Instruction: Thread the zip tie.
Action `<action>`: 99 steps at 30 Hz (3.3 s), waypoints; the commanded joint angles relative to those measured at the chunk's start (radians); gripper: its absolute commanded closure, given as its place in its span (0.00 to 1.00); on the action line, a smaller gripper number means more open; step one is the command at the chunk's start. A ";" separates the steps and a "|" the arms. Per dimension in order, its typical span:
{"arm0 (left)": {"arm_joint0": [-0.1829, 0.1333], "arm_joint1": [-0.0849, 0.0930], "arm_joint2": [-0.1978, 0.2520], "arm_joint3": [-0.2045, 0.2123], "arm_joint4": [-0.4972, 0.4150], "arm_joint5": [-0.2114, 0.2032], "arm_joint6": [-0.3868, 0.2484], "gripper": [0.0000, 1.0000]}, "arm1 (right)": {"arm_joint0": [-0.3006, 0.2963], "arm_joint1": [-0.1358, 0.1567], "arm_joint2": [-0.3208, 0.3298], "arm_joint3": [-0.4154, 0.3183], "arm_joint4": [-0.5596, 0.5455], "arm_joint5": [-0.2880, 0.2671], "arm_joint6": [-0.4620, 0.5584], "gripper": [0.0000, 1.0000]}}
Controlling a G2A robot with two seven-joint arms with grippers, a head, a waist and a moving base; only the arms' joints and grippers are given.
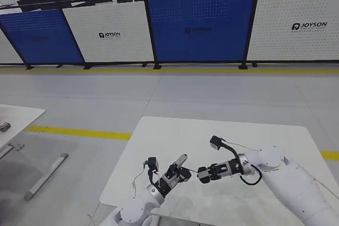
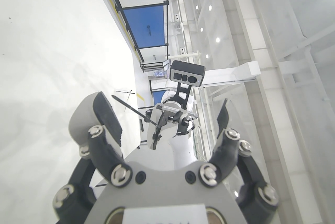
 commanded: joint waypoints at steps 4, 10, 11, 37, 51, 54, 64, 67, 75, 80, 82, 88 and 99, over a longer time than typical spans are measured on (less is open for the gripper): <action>0.010 0.003 -0.016 -0.006 -0.007 -0.003 -0.021 0.64 | 0.000 0.000 0.000 0.000 0.000 0.000 0.000 1.00; 0.018 0.005 -0.027 -0.010 0.002 -0.003 -0.041 0.70 | 0.000 0.000 0.000 0.000 0.000 0.000 0.000 1.00; 0.019 0.005 -0.027 -0.010 0.007 -0.004 -0.042 0.71 | 0.000 0.000 0.000 0.000 0.000 0.000 0.000 1.00; 0.074 0.016 -0.058 -0.024 0.065 -0.090 -0.098 0.84 | 0.000 0.000 0.000 0.000 0.000 0.000 0.000 1.00; 0.045 0.009 -0.026 0.000 0.105 -0.082 -0.060 0.87 | 0.000 0.000 0.000 0.000 0.000 0.000 0.000 1.00; 0.049 0.009 -0.025 0.002 0.128 -0.088 -0.061 0.86 | 0.000 0.000 0.000 0.000 0.000 0.000 0.000 1.00; 0.054 0.010 -0.023 0.001 0.153 -0.095 -0.057 0.90 | 0.000 0.000 0.000 0.000 0.000 0.000 0.000 1.00; 0.054 0.010 -0.022 0.002 0.156 -0.094 -0.055 0.97 | 0.000 0.000 0.000 0.000 0.000 0.000 0.000 1.00; 0.050 0.009 -0.017 0.005 0.159 -0.089 -0.051 1.00 | 0.000 0.000 0.000 0.000 0.000 0.000 0.000 1.00; 0.048 0.009 -0.014 0.008 0.163 -0.088 -0.048 1.00 | -0.014 0.002 0.003 -0.016 -0.011 0.004 -0.028 1.00; 0.048 0.008 -0.013 0.009 0.161 -0.085 -0.043 1.00 | -0.024 0.008 0.018 -0.029 -0.016 0.004 -0.030 0.00; 0.038 0.006 -0.012 0.009 0.148 -0.060 -0.028 1.00 | -0.078 0.045 0.099 -0.077 -0.016 -0.019 -0.021 0.00; 0.020 0.002 -0.010 0.019 0.164 0.003 0.036 1.00 | -0.232 0.123 0.291 -0.254 -0.036 -0.019 0.006 0.00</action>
